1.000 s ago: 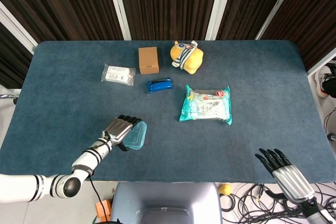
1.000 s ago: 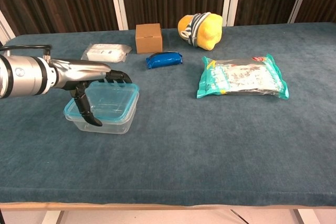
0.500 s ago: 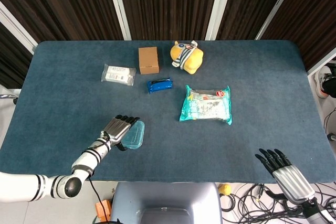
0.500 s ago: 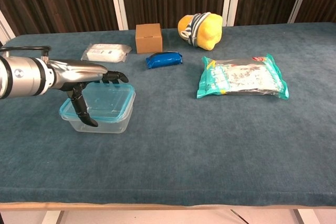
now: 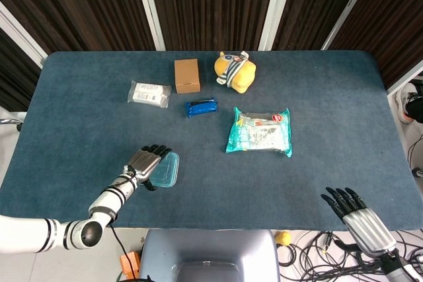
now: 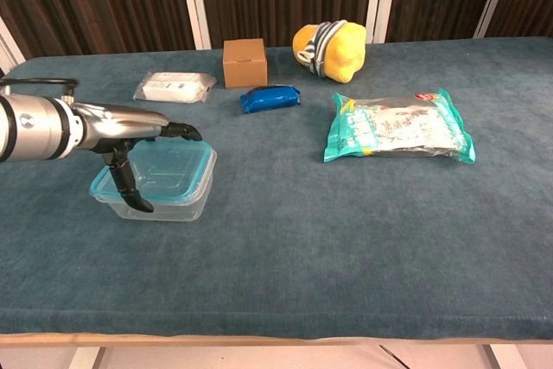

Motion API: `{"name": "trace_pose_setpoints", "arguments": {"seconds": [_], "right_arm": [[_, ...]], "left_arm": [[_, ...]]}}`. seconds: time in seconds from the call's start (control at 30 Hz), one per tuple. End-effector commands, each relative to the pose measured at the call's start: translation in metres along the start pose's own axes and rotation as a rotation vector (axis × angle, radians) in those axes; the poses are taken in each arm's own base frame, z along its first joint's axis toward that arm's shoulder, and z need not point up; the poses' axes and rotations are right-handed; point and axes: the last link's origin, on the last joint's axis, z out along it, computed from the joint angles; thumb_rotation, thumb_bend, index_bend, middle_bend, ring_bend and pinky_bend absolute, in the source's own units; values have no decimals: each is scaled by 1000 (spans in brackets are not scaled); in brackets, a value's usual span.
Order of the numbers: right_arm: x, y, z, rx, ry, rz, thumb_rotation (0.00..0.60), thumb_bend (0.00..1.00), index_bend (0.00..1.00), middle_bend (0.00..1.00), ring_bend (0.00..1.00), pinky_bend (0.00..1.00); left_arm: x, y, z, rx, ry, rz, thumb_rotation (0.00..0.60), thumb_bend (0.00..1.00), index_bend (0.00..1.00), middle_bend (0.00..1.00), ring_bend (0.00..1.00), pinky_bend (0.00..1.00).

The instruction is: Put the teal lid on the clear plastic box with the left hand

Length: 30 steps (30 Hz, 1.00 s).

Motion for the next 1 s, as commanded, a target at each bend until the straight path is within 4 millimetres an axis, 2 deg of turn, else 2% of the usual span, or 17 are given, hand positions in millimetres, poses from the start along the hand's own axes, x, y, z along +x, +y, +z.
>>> {"name": "trace_pose_setpoints", "arguments": {"seconds": [0.03, 0.23, 1.0], "right_arm": [[0, 0, 0, 0, 1, 1, 600, 26, 0, 0, 0, 0], [0, 0, 0, 0, 2, 0, 600, 26, 0, 0, 0, 0], [1, 0, -1, 3, 5, 1, 600, 26, 0, 0, 0, 0]], "left_arm": [[0, -1, -1, 10, -9, 7, 600, 236, 0, 0, 0, 89], [0, -1, -1, 14, -9, 2, 600, 230, 0, 0, 0, 43], [2, 3, 0, 6, 49, -23, 600, 193, 0, 0, 0, 9]]}}
